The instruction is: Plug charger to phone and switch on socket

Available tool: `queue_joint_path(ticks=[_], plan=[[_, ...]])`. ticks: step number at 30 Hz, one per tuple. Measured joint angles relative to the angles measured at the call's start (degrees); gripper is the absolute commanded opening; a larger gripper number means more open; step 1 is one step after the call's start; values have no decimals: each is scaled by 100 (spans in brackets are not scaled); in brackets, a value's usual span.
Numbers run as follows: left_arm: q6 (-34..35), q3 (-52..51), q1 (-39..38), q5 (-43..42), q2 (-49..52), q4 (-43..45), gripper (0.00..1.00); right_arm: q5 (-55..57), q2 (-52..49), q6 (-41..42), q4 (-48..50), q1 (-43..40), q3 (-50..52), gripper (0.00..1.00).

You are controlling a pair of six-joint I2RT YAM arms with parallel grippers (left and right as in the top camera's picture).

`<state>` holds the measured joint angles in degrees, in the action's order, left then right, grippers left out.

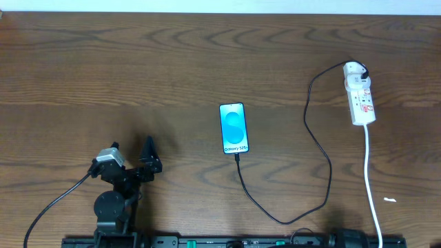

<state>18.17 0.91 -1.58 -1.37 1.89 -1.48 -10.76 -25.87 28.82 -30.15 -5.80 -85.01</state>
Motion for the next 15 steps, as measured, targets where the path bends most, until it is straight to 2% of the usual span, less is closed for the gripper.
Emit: queue_joint_path(ticks=[7,15], plan=[[2,0,0,0,0,0,98,7,822,-667,149,610,0,1],[0,0,0,2,0,0,98,188,1735,-1049,184,651,-7,1]])
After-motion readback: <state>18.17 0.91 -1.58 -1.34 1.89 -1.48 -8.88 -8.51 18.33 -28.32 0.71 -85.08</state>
